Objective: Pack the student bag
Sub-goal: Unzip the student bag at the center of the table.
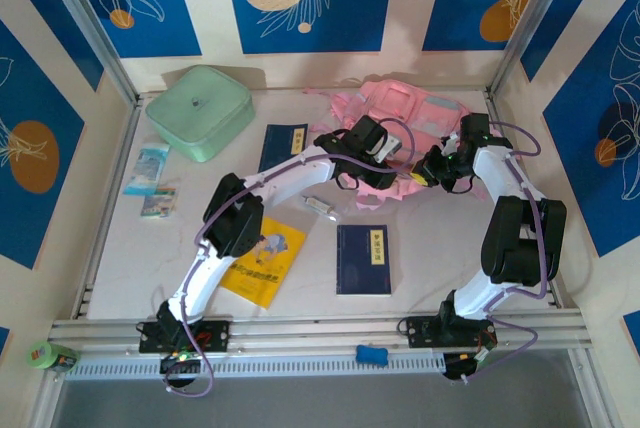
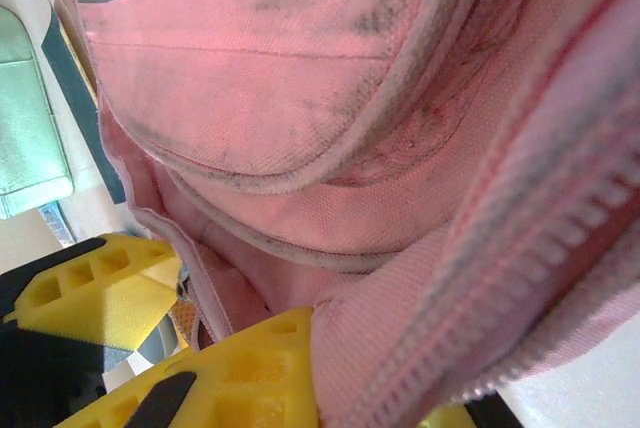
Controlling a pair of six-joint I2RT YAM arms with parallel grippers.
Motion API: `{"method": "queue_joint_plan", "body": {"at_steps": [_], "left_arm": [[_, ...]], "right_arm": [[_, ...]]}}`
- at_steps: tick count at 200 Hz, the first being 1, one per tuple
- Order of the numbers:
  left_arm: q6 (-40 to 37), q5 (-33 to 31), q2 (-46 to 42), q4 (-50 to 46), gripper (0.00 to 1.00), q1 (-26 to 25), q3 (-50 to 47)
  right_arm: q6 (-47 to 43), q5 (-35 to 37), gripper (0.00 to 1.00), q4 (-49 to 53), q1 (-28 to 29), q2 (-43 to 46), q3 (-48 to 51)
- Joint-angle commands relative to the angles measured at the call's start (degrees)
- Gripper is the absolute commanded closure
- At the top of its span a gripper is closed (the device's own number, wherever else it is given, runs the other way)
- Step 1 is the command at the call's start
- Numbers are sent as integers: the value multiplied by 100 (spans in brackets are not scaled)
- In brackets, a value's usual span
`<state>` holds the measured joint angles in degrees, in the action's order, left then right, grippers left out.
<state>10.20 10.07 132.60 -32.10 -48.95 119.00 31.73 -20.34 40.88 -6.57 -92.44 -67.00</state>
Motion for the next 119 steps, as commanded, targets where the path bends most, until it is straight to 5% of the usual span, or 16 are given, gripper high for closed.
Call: {"method": "queue_joint_plan", "body": {"at_steps": [1,119], "left_arm": [[99,271,259,454,59,87,36],[-612,-967,-146,264,100,204,8]], "right_arm": [[-42,-431,100,-168,24,202,15],[-149,-265,100,-72,-165,252,38]]}}
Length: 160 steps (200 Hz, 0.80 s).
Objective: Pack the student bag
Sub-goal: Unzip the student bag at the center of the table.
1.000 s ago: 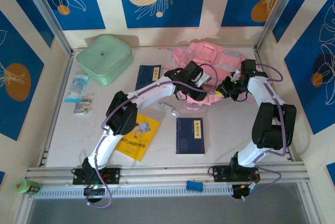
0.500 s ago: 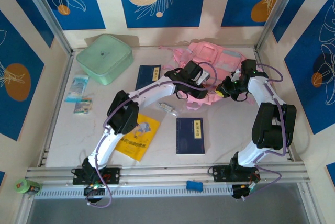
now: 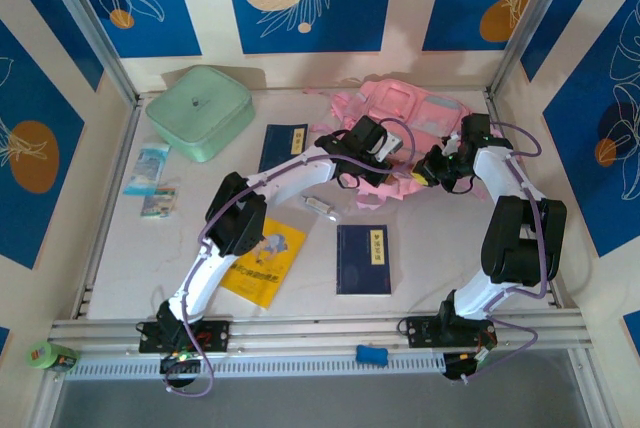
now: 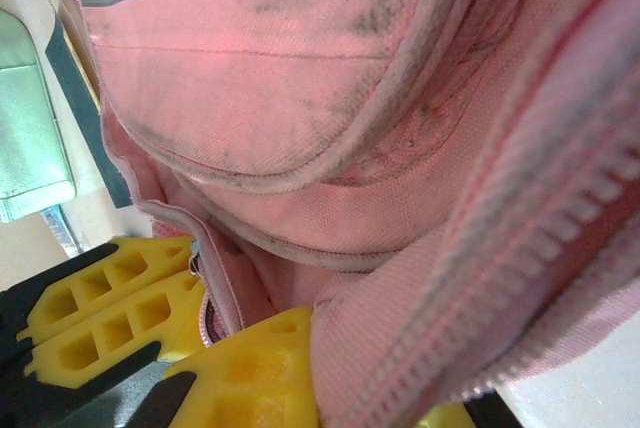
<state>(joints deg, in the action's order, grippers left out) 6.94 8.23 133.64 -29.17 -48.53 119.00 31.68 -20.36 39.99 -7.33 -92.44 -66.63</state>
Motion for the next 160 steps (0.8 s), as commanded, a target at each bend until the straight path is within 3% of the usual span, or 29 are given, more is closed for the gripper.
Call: {"method": "queue_joint_plan", "body": {"at_steps": [1,17,113,141,160], "left_arm": [[-297,-790,-255,-32,100,166,9],[-354,-1105,-298,-159,100,212,-9],[-1178,-1608,-584,-540,100,605,-428],[-1284,-1601,-610,-545,100,662,-577],[-1175,-1368,-624,-557,100,663,-615]], "right_arm": [[-140,-260,100,18,-95,253,1],[-131,-249,100,2,-143,278,14],[-77,-203,100,-73,-422,288,-65],[-74,-175,100,-61,-492,146,-221],[-38,-52,95,-28,-612,40,-361]]}}
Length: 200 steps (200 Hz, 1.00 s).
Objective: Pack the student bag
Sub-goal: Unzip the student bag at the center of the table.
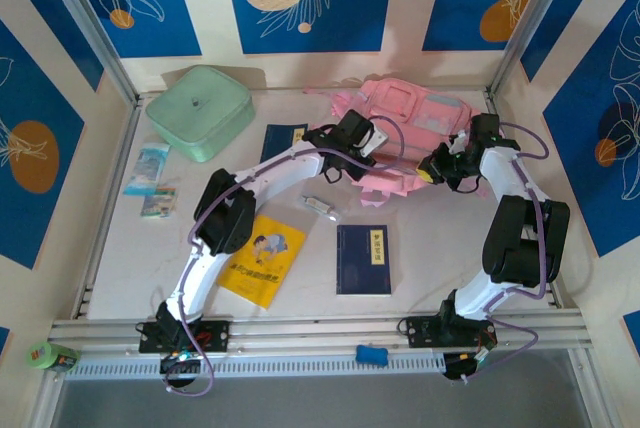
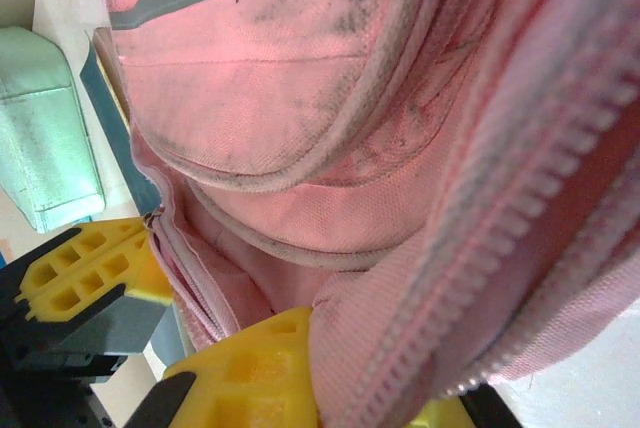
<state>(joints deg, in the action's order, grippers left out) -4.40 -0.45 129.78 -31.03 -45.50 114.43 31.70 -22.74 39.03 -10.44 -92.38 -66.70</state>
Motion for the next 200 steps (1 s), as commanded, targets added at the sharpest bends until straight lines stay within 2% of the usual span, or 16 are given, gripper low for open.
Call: {"method": "queue_joint_plan", "body": {"at_steps": [1,16,43,59,76,93,113,135,150,175,184,200], "left_arm": [[-33,-478,-240,-370,100,363,-158],[200,-193,-267,-272,100,340,-179],[513,14,-322,-44,100,265,-168],[665,132,-343,-1,100,257,-124],[723,82,-408,81,100,256,-185],[644,45,-468,115,100,258,-225],[628,11,-556,124,100,253,-283],[647,9,-615,163,100,252,-394],[654,-8,-621,182,100,268,-484],[587,117,-594,82,100,311,-613],[562,404,-570,30,100,368,-641],[438,890,-524,-53,83,467,-667]], "right_arm": [[-36,189,94,69,-306,26,-362],[59,137,85,89,-307,-26,-429],[-148,213,66,318,43,207,-361],[-195,308,59,305,90,554,-128],[-347,172,54,-153,271,968,279],[-615,139,53,-516,594,926,396],[-1181,120,54,-860,1157,472,210],[-1808,440,55,-1484,1676,290,161],[-1995,392,53,-1874,1694,158,219],[-1738,499,55,-1363,1509,-221,-189],[-1441,550,55,-1188,1446,-230,-253],[-977,432,54,-1050,1464,-99,-190]]}}
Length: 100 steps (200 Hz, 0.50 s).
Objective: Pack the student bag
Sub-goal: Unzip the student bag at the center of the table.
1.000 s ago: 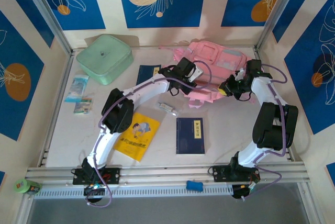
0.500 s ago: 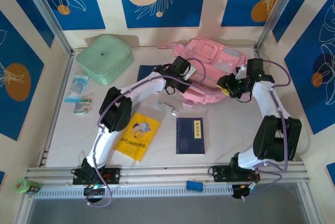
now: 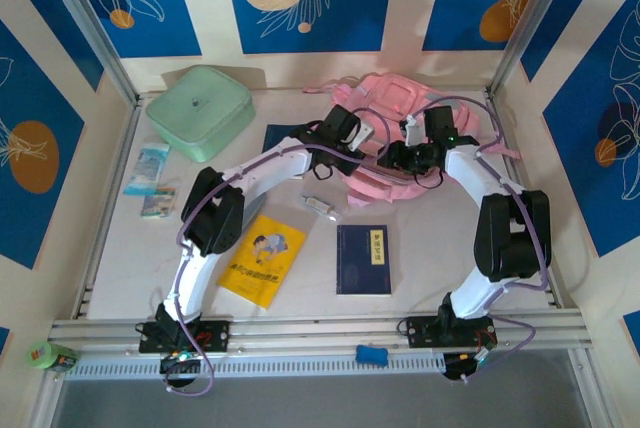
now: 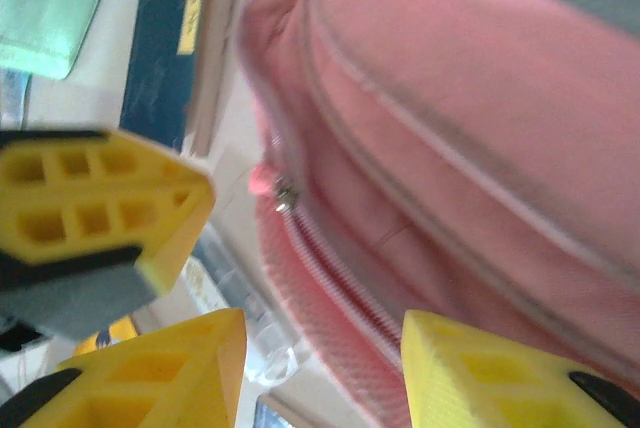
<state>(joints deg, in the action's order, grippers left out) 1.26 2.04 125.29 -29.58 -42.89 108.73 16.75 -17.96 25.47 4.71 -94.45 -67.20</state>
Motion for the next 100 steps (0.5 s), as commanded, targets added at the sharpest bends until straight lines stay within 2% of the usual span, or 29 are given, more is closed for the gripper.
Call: {"method": "queue_joint_plan", "body": {"at_steps": [1,24,48,60,72,100], "left_arm": [[-149,671,-71,-201,82,209,-97],[-578,999,-24,-248,71,277,-129],[-661,1180,103,-264,66,414,36],[-717,1255,206,-299,65,463,149],[-836,1541,315,-412,65,496,284],[-983,1735,510,-507,63,506,514]], "right_arm": [[551,-49,54,316,-46,123,-133],[1329,258,52,677,-17,428,53],[2175,473,48,963,-120,843,364],[2428,350,47,974,-116,1011,509],[2752,459,45,1078,-100,1163,631],[3366,494,41,899,-97,1403,998]]}}
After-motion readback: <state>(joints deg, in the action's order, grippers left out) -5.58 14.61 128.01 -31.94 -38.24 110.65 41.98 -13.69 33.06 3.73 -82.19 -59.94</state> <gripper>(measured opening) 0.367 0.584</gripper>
